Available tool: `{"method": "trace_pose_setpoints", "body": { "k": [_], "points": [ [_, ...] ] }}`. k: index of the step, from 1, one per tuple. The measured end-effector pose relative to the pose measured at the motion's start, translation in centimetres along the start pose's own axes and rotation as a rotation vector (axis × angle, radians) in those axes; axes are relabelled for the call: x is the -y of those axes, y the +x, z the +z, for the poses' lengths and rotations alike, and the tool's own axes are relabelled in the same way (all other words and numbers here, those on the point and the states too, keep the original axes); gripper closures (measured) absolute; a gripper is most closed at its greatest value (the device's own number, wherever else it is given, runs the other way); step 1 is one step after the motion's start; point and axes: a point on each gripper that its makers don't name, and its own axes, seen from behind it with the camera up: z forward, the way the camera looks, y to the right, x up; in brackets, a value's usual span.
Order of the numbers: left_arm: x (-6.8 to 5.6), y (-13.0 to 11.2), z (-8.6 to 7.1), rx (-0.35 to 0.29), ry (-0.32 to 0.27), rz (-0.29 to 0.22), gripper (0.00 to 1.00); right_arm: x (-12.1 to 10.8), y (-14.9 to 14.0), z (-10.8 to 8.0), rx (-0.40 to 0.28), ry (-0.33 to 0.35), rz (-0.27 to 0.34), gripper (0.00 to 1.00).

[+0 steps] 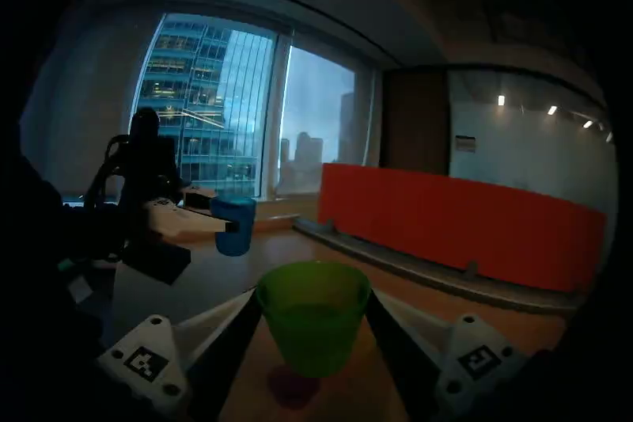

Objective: Pour water

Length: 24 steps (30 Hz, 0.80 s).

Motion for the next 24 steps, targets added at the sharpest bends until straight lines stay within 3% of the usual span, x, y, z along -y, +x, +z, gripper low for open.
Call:
{"method": "trace_pose_setpoints", "body": {
  "k": [8, 24],
  "points": [
    [-0.6, -2.3, 0.0, 0.046, -0.022, 0.005, 0.15, -1.6, -1.2, -0.6, 0.028, -0.025, 0.019, 0.09],
    [-2.8, -7.8, 1.2, 0.192, -0.092, 0.082, 0.15, -3.8, -5.6, -1.2, 0.129, -0.04, 0.037, 0.09]
  ]
}}
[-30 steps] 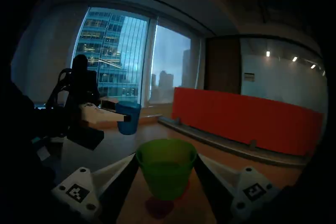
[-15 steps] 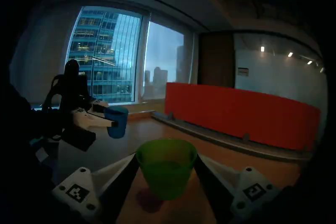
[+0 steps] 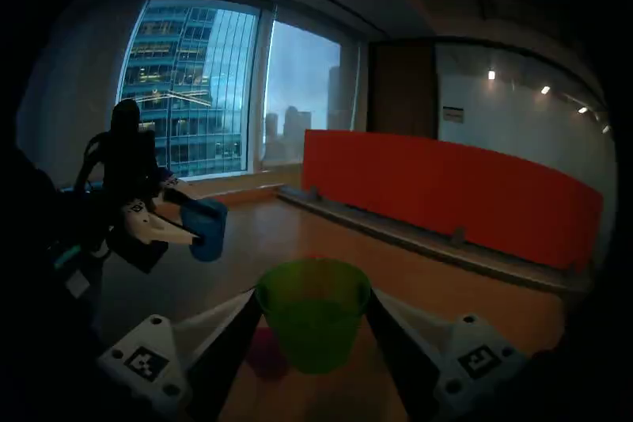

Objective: Pour water

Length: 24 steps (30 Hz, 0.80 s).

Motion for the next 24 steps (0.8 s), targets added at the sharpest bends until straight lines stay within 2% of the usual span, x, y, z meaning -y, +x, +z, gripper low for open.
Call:
{"method": "trace_pose_setpoints", "body": {
  "k": [8, 14, 24],
  "points": [
    [-0.3, -2.4, 0.6, 0.055, -0.008, 0.015, 0.15, -0.7, -2.3, 0.3, 0.051, 0.0, 0.008, 0.09],
    [-0.8, -4.5, 0.9, 0.1, -0.023, 0.005, 0.14, -0.8, -3.6, 0.5, 0.086, 0.0, 0.014, 0.09],
    [-0.4, -8.1, 1.5, 0.202, -0.034, 0.022, 0.14, -1.0, -6.3, 0.9, 0.161, 0.01, 0.017, 0.09]
  ]
}}
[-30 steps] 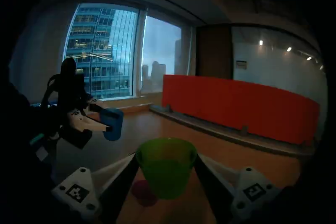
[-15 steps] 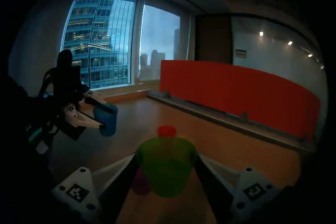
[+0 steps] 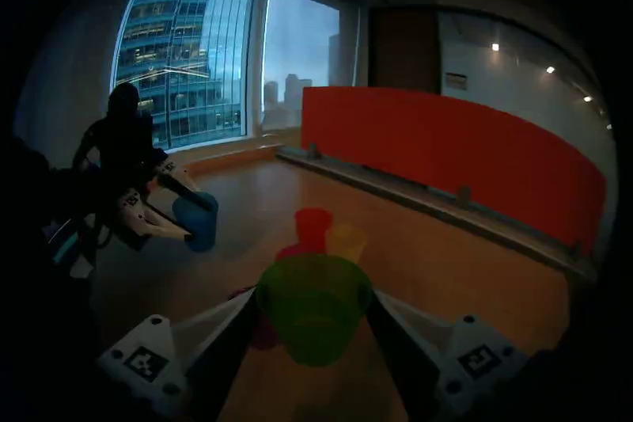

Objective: Pour water

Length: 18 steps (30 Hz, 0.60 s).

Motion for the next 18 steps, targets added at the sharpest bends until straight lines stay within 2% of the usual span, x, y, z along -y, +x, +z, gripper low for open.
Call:
{"method": "trace_pose_setpoints", "body": {
  "k": [18],
  "points": [
    [0.6, -4.6, 2.4, 0.151, -0.029, 0.025, 0.14, -0.4, -4.5, 1.3, 0.118, 0.021, 0.01, 0.09]
  ]
}}
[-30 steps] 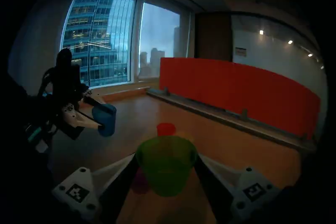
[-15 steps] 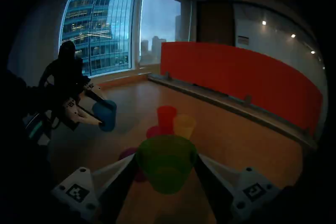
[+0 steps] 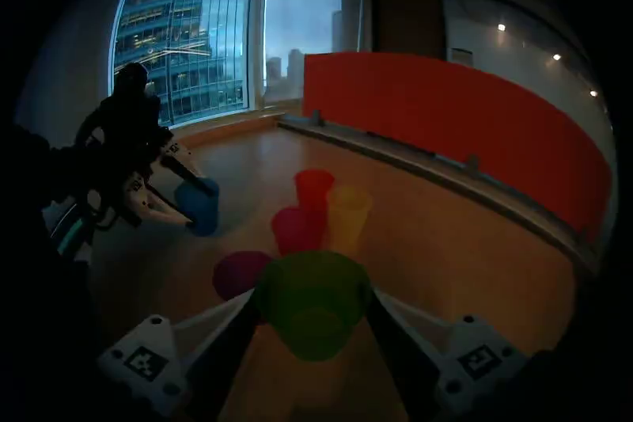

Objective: Pour water

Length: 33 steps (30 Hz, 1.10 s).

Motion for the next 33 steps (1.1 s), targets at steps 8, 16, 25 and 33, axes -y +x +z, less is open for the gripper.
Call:
{"method": "trace_pose_setpoints", "body": {
  "k": [8, 16, 25, 33],
  "points": [
    [-0.3, -0.5, 0.8, 0.023, -0.027, 0.0, 0.14, 0.0, -1.8, 0.7, 0.049, 0.012, 0.0, 0.09],
    [-0.5, -1.2, 1.5, 0.04, -0.046, -0.003, 0.14, 0.1, -3.2, 1.0, 0.084, 0.019, -0.004, 0.09],
    [-0.6, -1.6, 1.9, 0.037, -0.053, -0.024, 0.14, 0.2, -4.1, 1.5, 0.106, 0.027, -0.004, 0.09],
    [-0.5, -2.5, 1.7, 0.044, -0.057, -0.037, 0.14, 0.5, -5.1, 1.8, 0.125, 0.03, -0.006, 0.09]
  ]
}}
